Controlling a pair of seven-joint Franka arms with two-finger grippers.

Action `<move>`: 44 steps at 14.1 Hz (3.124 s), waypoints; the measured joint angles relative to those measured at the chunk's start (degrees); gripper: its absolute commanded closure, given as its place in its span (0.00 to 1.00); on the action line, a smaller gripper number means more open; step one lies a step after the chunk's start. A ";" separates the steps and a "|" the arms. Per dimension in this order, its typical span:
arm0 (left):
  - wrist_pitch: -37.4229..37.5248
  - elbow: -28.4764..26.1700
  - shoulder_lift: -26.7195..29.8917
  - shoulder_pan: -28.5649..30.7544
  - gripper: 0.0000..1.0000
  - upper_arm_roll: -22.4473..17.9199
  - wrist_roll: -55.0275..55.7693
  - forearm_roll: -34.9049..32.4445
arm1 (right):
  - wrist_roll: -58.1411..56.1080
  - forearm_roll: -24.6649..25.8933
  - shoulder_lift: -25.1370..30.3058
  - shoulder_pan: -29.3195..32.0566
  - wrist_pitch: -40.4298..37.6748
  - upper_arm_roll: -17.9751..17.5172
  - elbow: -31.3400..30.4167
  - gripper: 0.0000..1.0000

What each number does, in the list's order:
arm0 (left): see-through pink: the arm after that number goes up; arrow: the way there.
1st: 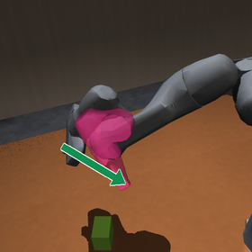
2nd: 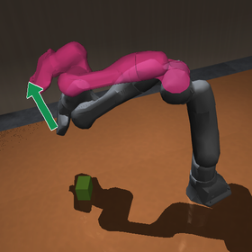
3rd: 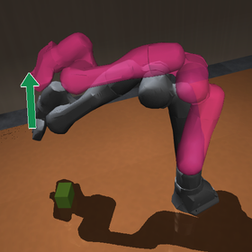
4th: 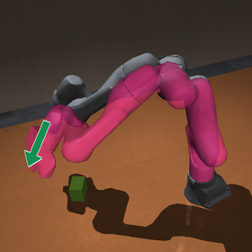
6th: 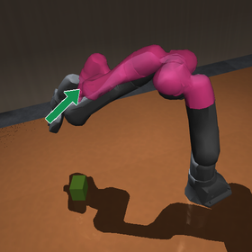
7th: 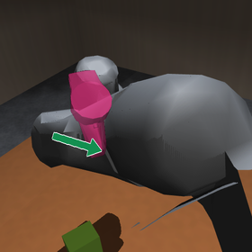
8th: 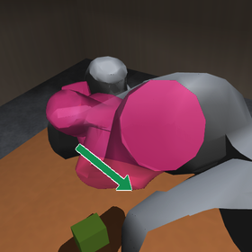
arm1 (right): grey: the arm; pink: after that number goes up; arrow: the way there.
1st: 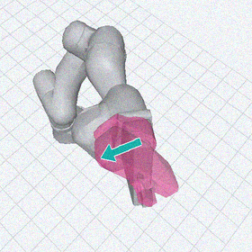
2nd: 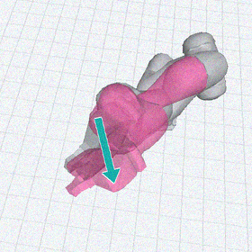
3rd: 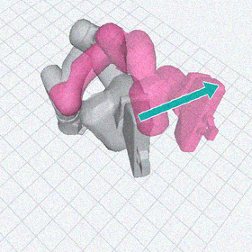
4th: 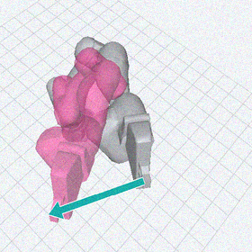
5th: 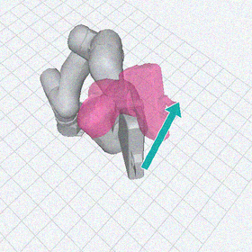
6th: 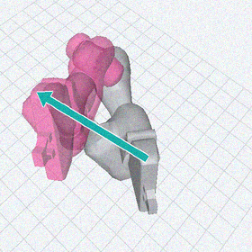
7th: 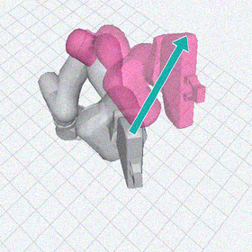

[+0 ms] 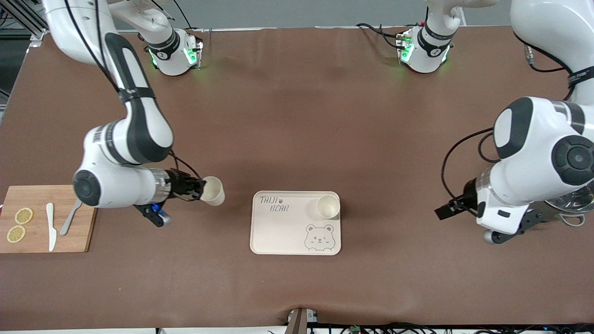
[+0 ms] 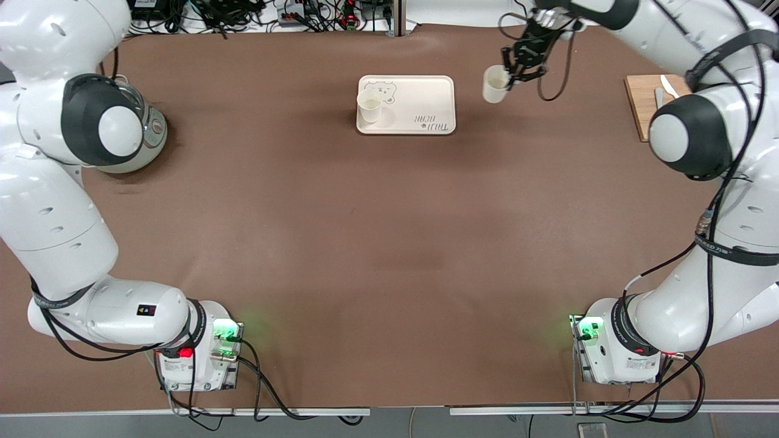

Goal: Place white IKEA cup upright on tray with both arms

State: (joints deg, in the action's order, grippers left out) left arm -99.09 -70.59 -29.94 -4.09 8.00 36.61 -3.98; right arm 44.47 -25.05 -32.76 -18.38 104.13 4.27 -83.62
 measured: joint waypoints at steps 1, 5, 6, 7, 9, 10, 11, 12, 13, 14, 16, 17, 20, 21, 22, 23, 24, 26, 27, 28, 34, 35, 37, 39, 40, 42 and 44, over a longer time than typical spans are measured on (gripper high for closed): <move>0.36 -0.03 0.37 0.35 0.00 -0.01 -0.34 -0.85 | 2.35 -1.06 -1.07 -1.35 3.05 0.00 0.03 1.00; 4.01 -0.08 2.98 3.45 0.00 -0.02 -6.60 -1.66 | 13.65 -3.31 -5.45 -6.85 12.76 -0.03 0.17 1.00; 5.49 -0.11 3.99 4.61 0.00 -0.01 -8.98 -1.66 | 16.94 -3.35 -6.32 -8.13 14.88 -0.03 0.22 1.00; 7.15 -0.20 5.13 5.61 0.00 0.02 -11.48 -1.66 | 19.68 -3.35 -7.08 -9.10 17.18 -0.03 0.27 1.00; 9.07 -1.36 7.91 6.82 0.00 0.06 -15.20 -1.66 | 23.66 -3.64 -8.49 -10.10 20.51 -0.02 0.50 1.00; 9.42 -2.62 9.68 7.23 0.00 0.12 -15.77 -1.66 | 25.22 -4.08 -9.22 -10.35 21.23 -0.02 0.71 1.00; 9.58 -4.26 11.65 7.49 0.00 0.13 -16.27 -1.66 | 26.44 -4.32 -9.95 -10.61 21.39 -0.03 1.10 1.00; 9.74 -6.21 13.72 7.59 0.00 0.15 -16.61 -1.66 | 27.26 -4.40 -10.61 -10.87 21.39 -0.03 1.49 1.00; 9.82 -8.56 16.08 7.60 0.00 0.29 -17.05 -1.66 | 27.78 -4.54 -11.16 -11.14 21.39 -0.03 1.78 1.00; 9.77 -11.14 18.69 7.60 0.00 0.56 -17.39 -1.21 | 28.34 -4.81 -11.62 -11.46 21.39 -0.03 1.97 0.99; 8.86 -16.26 24.41 7.55 0.00 1.08 -18.05 1.16 | 29.28 -5.18 -11.75 -11.86 21.31 -0.03 2.30 0.67; 8.36 -18.62 27.30 7.54 0.00 1.22 -19.37 1.72 | 29.37 -5.20 -11.76 -11.98 21.26 -0.03 2.34 0.52; 6.96 -24.40 34.11 7.54 0.00 1.27 -22.34 2.87 | 29.37 -5.20 -11.78 -12.15 21.23 -0.03 2.35 0.24; 5.94 -26.24 35.74 7.54 0.00 1.26 -23.24 3.51 | 29.37 -5.20 -11.78 -12.15 21.23 -0.02 2.39 0.21; 4.87 -27.97 37.07 7.54 0.00 1.26 -24.04 3.82 | 29.37 -5.20 -11.78 -12.15 21.23 0.02 2.49 0.18; 4.04 -29.30 38.06 7.55 0.00 1.25 -24.37 4.00 | 29.37 -5.20 -11.78 -12.15 21.23 0.12 2.75 0.17; 3.60 -30.09 38.68 7.56 0.00 1.21 -24.46 4.15 | 29.37 -5.19 -11.72 -12.15 21.16 0.25 3.09 0.14; 3.80 -30.58 39.43 7.58 0.00 1.14 -24.65 4.30 | 29.35 -4.85 -11.36 -12.13 19.93 0.62 3.80 0.14; 4.27 -30.60 39.82 7.58 0.00 1.15 -24.76 4.32 | 29.32 -4.18 -11.06 -12.06 18.76 0.86 4.14 0.00; 4.72 -30.60 40.27 7.58 0.00 1.15 -24.83 4.33 | 29.32 -3.04 -10.72 -11.86 16.81 1.08 4.66 0.00; 7.72 -29.63 41.41 7.72 0.00 0.56 -25.16 4.33 | 29.19 -1.44 -6.64 -8.26 4.43 1.61 9.28 0.00; 7.97 -29.46 41.40 7.75 0.00 0.53 -25.16 4.33 | 28.59 -0.96 -6.30 -7.91 4.40 1.64 9.90 0.00; 8.52 -28.90 41.33 7.77 0.00 0.51 -25.16 4.33 | 26.22 -0.35 -5.47 -6.55 4.02 1.74 12.20 0.00; 8.73 -28.27 40.93 7.77 0.00 0.51 -25.16 4.33 | 25.47 1.29 -2.71 -4.07 -1.91 1.85 13.69 0.00; 8.76 -28.06 40.63 7.77 0.00 0.51 -25.16 4.33 | 25.15 1.73 -1.21 -2.72 -5.50 1.89 14.01 0.00; 8.82 -27.72 39.98 7.78 0.00 0.51 -25.16 4.33 | 22.24 2.14 1.44 -0.43 -9.73 1.90 14.33 0.00; 8.92 -27.46 39.67 7.78 0.00 0.51 -25.61 4.33 | 14.17 4.06 4.69 1.29 -13.60 1.92 14.88 0.00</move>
State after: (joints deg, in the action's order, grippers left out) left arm -90.16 -98.05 9.73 3.69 8.51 10.99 0.35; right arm 58.64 -20.99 -28.07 -17.09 90.53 6.19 -68.74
